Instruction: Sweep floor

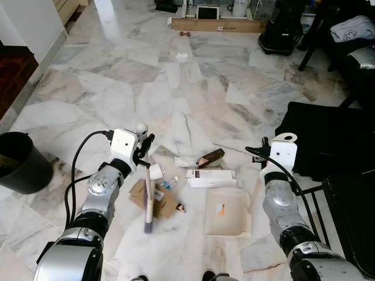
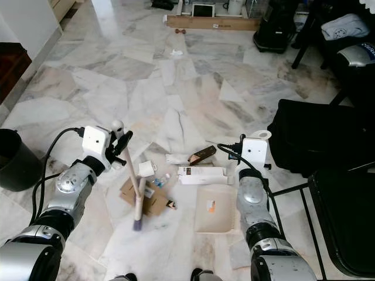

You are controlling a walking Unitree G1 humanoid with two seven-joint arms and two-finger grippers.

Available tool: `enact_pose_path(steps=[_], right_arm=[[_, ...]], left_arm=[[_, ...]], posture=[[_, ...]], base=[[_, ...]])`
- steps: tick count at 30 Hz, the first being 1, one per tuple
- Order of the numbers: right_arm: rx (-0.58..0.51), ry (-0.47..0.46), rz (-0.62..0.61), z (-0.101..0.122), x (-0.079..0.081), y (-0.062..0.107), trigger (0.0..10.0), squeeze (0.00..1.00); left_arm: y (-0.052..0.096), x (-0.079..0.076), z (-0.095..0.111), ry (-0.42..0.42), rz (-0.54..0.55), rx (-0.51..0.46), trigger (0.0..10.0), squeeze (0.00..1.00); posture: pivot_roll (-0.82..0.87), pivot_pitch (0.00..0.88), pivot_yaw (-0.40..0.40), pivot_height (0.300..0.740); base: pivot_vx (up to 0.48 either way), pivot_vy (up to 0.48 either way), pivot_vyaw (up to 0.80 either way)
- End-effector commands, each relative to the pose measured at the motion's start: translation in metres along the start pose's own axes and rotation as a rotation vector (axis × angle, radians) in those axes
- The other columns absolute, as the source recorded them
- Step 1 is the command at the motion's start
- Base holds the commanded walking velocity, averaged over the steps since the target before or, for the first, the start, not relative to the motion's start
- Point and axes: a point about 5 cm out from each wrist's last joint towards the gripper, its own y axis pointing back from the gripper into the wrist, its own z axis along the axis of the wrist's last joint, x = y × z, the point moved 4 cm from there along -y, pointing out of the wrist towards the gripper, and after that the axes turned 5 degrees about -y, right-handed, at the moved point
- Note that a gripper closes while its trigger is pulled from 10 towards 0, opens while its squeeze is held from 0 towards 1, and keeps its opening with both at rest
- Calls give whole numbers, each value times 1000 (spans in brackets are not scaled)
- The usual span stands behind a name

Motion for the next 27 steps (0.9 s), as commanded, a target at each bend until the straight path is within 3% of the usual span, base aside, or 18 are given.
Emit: enact_pose_path(steps=[1, 21, 27], right_arm=[[-41, -19, -5, 11, 2, -4, 10000, 0], [-24, -46, -11, 10, 4, -5, 10000, 0], [-17, -48, -6, 9, 5, -5, 10000, 0]], left_arm=[[-4, -1, 7, 57, 4, -36, 10000, 0], [-16, 15, 38, 368, 33, -162, 10000, 0], [-18, 22, 52, 414, 34, -216, 10000, 0]], posture=[[-7, 219, -18, 740], [5, 210, -11, 740], [12, 206, -11, 740]], base=[[0, 0, 0], [0, 0, 0], [0, 0, 0]])
